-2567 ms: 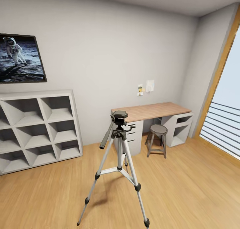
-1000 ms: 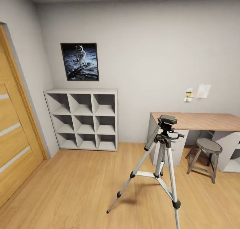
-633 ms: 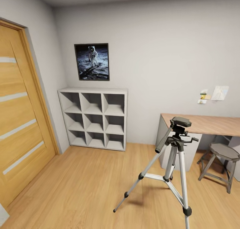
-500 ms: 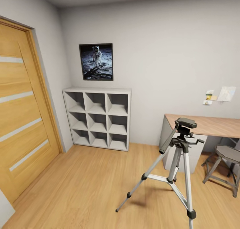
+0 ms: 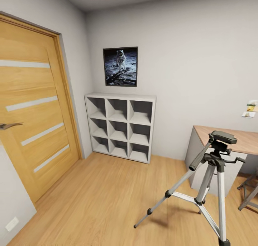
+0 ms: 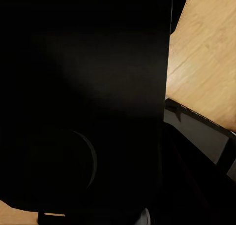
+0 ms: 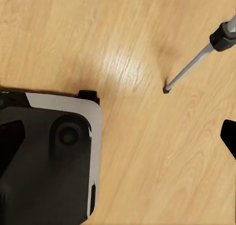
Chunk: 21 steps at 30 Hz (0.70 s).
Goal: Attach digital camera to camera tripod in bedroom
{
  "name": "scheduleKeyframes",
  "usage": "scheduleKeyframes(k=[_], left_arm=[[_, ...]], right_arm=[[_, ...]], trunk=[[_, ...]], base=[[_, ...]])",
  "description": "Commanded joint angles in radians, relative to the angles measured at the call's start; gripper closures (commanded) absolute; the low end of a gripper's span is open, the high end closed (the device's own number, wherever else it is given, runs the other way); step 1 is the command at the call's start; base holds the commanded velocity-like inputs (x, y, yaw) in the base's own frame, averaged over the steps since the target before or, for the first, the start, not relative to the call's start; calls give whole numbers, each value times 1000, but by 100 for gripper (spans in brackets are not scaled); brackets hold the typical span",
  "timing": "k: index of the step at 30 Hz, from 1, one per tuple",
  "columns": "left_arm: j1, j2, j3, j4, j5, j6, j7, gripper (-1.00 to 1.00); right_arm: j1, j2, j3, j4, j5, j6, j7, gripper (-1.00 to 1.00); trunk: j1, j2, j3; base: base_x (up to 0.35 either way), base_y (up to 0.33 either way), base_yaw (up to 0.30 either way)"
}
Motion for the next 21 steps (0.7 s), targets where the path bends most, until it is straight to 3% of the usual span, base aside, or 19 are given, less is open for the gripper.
scheduleKeyframes(k=[1, 21], left_arm=[[0, 0, -8, 0, 9, 4, -4, 100], [0, 0, -8, 1, 9, 3, -4, 100]], right_arm=[[-1, -1, -8, 3, 8, -6, 1, -100], [-1, -2, -8, 3, 10, -6, 1, -100]], trunk=[[0, -1, 0], [0, -1, 0]], base=[[0, 0, 269], [5, 0, 270]])
